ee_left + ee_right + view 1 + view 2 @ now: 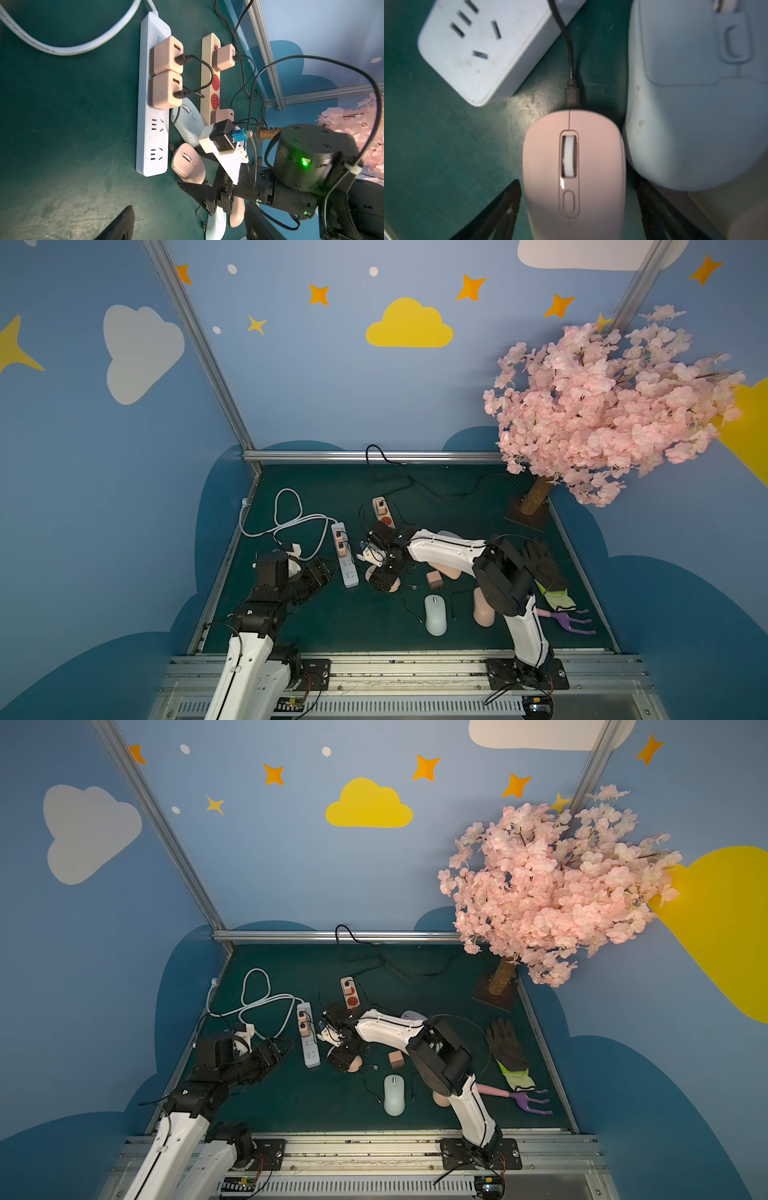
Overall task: Unplug the wireless mouse
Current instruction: Pick up the mouse from the center of the board.
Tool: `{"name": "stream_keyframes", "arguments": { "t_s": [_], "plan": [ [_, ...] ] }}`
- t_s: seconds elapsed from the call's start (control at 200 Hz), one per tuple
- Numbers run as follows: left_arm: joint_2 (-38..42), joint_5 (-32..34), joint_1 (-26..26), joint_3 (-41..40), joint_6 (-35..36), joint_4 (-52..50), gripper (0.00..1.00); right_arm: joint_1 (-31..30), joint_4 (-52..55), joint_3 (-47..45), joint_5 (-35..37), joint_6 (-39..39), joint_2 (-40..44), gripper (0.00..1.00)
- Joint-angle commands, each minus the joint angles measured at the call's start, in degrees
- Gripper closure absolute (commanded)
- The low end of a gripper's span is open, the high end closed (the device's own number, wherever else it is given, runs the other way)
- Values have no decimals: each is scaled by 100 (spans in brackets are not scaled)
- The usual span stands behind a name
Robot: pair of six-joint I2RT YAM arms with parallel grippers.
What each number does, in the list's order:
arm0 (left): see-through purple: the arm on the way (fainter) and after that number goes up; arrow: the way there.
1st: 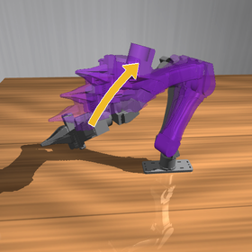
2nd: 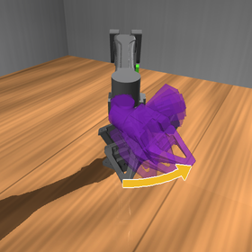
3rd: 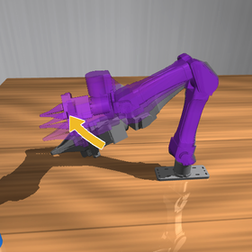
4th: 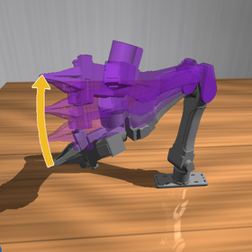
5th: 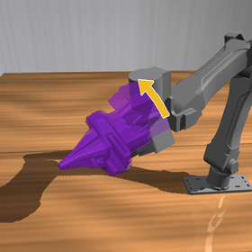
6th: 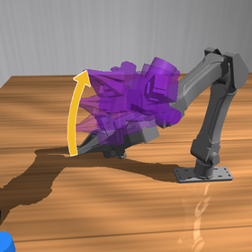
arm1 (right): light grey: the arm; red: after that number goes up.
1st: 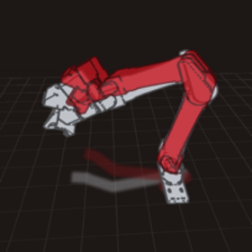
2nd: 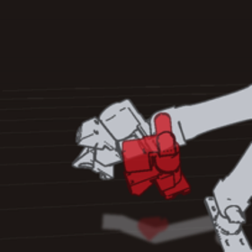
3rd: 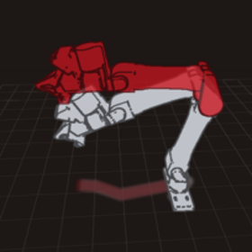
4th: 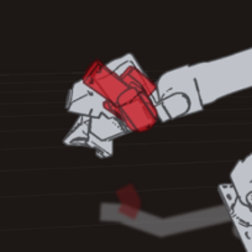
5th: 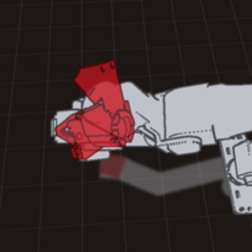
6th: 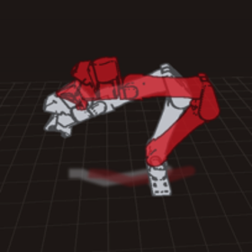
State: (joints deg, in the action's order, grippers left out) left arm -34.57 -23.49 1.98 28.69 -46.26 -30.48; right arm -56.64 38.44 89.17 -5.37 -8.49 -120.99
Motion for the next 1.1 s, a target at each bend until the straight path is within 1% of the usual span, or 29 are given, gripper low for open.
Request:
{"name": "stream_keyframes", "arguments": {
  "t_s": [0.0, 0.065, 0.22, 0.435, 0.501, 0.556, 0.656, 0.811, 0.861, 0.926, 1.091],
  "plan": [
    [-6, -77, -28, -44, 93, -3, 18, -81, 90, 110, 297, -71, -129, 16],
    [-15, -93, -31, -54, 91, 3, 18, -117, 70, 93, 427, -77, -151, 18],
    [29, -95, -31, -61, 98, -19, 18, -154, -10, 15, 493, -56, -169, 27],
    [-91, -156, -26, -48, 108, 82, 18, -198, -97, -155, 427, 67, -52, 32],
    [-120, -161, -29, -11, 108, 96, 18, -215, -158, -219, 397, 114, 41, 40],
    [-149, -158, -29, 5, 108, 103, 19, -233, -197, -259, 370, 137, 119, 44],
    [-158, -171, -27, 6, 91, 121, 19, -248, -222, -310, 335, 145, 266, 46],
    [-166, -214, -24, 27, 73, 146, 19, -260, -374, -486, 218, 196, 634, 56],
    [-165, -210, -30, 63, 90, 122, 19, -257, -467, -584, 166, 237, 786, 61],
    [-182, -203, -31, 105, 121, 82, 19, -260, -538, -671, 94, 268, 961, 68],
    [-230, -196, -31, 179, 187, 48, 19, -268, -641, -836, -75, 337, 1332, 95]
  ]
}}
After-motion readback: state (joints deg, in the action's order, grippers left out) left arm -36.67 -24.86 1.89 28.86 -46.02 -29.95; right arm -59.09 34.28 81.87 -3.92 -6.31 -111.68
